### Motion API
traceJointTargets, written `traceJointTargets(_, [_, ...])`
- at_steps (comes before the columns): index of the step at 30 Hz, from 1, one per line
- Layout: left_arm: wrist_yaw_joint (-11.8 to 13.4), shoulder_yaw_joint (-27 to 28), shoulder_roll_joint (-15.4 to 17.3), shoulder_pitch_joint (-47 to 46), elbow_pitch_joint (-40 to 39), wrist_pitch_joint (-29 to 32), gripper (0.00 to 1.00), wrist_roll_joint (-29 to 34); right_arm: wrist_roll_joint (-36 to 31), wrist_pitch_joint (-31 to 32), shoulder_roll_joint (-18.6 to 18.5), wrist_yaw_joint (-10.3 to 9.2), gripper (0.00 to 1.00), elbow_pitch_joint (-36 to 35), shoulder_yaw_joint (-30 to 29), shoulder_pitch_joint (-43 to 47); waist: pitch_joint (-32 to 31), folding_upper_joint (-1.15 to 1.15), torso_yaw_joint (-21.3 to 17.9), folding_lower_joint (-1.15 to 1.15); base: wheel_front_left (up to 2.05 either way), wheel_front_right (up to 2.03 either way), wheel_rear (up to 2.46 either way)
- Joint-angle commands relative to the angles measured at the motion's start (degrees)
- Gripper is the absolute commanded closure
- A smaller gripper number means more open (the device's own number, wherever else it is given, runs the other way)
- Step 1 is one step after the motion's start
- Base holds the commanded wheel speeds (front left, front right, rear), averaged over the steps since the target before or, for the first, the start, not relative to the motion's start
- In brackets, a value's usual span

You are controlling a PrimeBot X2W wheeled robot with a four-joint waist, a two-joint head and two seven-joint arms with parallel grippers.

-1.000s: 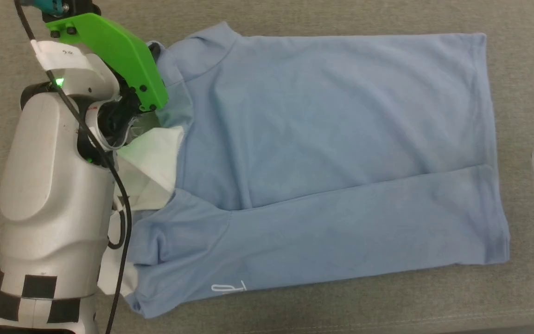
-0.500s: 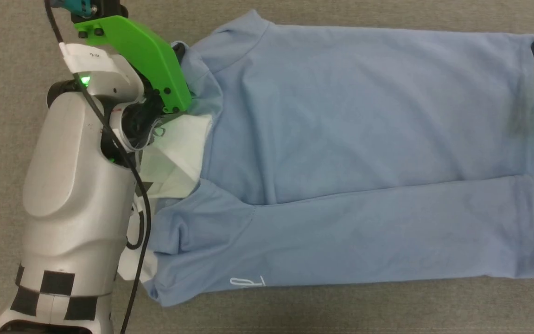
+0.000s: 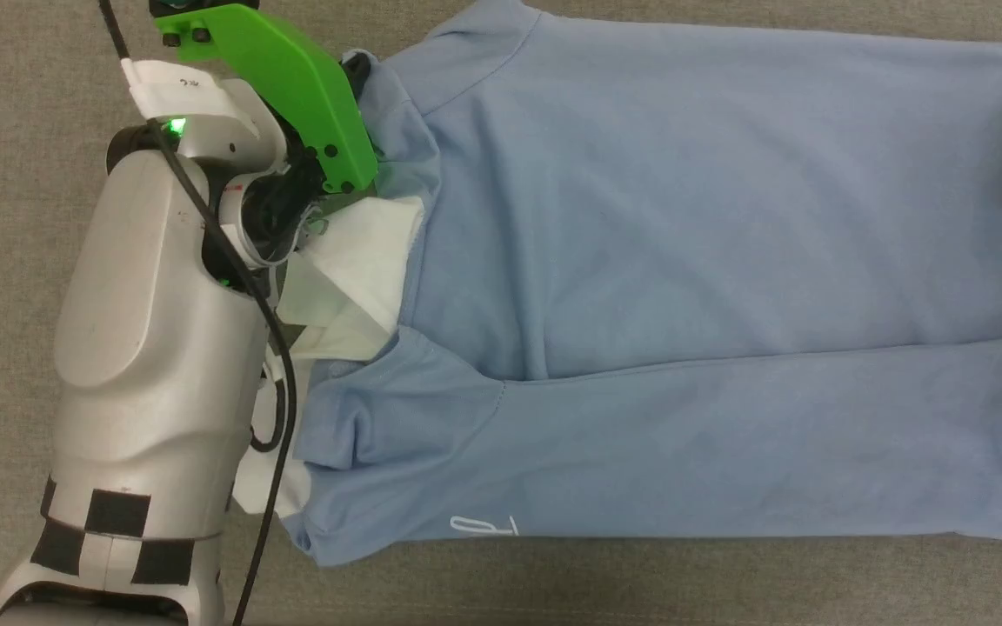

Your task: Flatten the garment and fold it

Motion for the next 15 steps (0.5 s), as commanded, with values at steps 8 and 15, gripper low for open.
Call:
traceJointTargets(8, [-5.5,-0.1,1.4,1.3,-2.3,-8.5,1.00,0.0,2.8,-4.3,-0.5,-0.09,1.00,-1.7,1.9,1.0,-2.6,0.00,-0.3,0.00,0.00,0.00,0.00])
traceJointTargets(15, [-12.1,-0.2,2.1,7.5,-7.8,-19.5,1.00,-0.5,7.7,-8.3,-0.7,-0.09,1.00,-5.0,2.4,7.2,-6.9,0.00,-0.2,0.00,0.00,0.00,0.00])
